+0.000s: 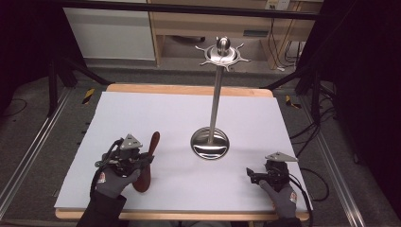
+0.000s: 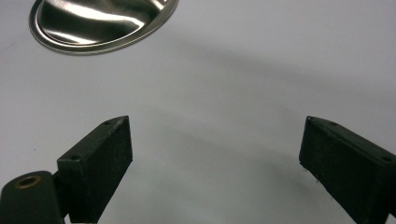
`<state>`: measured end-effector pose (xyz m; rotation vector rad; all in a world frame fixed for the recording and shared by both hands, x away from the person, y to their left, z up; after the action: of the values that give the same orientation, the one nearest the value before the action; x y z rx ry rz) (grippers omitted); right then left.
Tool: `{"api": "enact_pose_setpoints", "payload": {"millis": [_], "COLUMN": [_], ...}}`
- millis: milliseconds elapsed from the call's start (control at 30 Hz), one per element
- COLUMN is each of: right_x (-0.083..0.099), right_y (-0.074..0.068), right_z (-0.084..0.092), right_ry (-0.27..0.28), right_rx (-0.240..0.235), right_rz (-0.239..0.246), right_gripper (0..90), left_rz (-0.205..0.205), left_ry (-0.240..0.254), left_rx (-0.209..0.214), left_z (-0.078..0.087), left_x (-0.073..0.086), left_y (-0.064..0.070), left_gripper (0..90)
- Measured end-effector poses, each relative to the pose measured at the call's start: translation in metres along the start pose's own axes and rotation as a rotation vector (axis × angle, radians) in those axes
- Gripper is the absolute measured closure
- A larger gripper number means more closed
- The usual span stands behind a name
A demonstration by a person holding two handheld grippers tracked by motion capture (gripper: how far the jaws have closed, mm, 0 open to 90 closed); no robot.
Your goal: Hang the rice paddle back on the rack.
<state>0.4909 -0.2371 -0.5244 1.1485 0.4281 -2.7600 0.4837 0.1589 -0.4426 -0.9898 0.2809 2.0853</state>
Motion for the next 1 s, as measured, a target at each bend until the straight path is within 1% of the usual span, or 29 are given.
{"api": "enact_pose_setpoints", "payload": {"millis": [33,67,100,133,200,267,333,367,400,667,700,733,833,900,1000], "right_x": [0.000,0.000,0.000,0.000,0.000,0.000,0.000,0.000,0.000,0.001,0.001,0.001,0.001,0.001,0.001], "right_y": [0.000,0.000,0.000,0.000,0.000,0.000,0.000,0.000,0.000,-0.001,-0.001,-0.001,-0.001,-0.001,-0.001], "right_z": [0.000,0.000,0.000,0.000,0.000,0.000,0.000,0.000,-0.001,0.000,-0.001,-0.001,-0.001,-0.001,-0.001], "right_ry": [0.000,0.000,-0.001,0.000,0.002,0.001,0.001,0.000,0.000,-0.002,-0.001,-0.001,-0.001,0.000,0.002], "right_rx": [0.001,0.000,0.000,0.000,0.002,0.003,0.002,0.004,0.005,0.003,0.002,0.003,0.003,0.002,0.003], "right_rz": [-0.002,-0.003,-0.003,-0.003,0.001,-0.002,-0.003,-0.002,-0.002,-0.006,-0.007,-0.005,-0.002,-0.004,-0.004], "right_gripper": [9.8,9.8,9.8,9.7,9.7,9.6,9.6,9.6,9.6,9.5,9.5,9.5,9.3,9.2,9.1], "left_rz": [-0.002,0.000,-0.002,0.005,0.004,0.010,0.008,0.008,0.009,0.008,0.013,0.016,0.018,0.016,0.021], "left_ry": [0.007,0.029,0.030,0.047,0.060,0.078,0.097,0.105,0.124,0.188,0.191,0.207,0.229,0.233,0.254], "left_rx": [-0.005,-0.012,-0.007,-0.003,-0.005,-0.014,-0.022,-0.026,-0.034,-0.043,-0.040,-0.039,-0.044,-0.039,-0.024], "left_z": [0.002,0.004,0.006,0.007,0.008,0.009,0.011,0.013,0.015,0.025,0.026,0.027,0.030,0.031,0.033], "left_x": [-0.001,-0.002,-0.003,-0.004,-0.005,-0.007,-0.009,-0.011,-0.014,-0.032,-0.033,-0.036,-0.043,-0.048,-0.055], "left_y": [-0.001,-0.001,-0.002,-0.001,-0.002,-0.002,-0.003,-0.003,-0.004,-0.007,-0.007,-0.008,-0.009,-0.010,-0.010], "left_gripper": [77.7,77.8,77.7,77.7,77.7,77.7,77.8,77.7,77.8,77.8,77.7,77.7,77.7,77.8,77.7]}}
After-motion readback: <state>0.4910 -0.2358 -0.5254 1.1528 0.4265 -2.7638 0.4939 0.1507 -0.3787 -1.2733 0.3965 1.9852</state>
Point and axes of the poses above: each handheld gripper's, and its own axes: z roughly backward along the jaws, x roughly out of its underside, y roughly to its right, the point moved 8 cm from there along -z, roughly forward along the jaws, and after that the axes turned 13 degrees about -z, right-handed, at the moved point
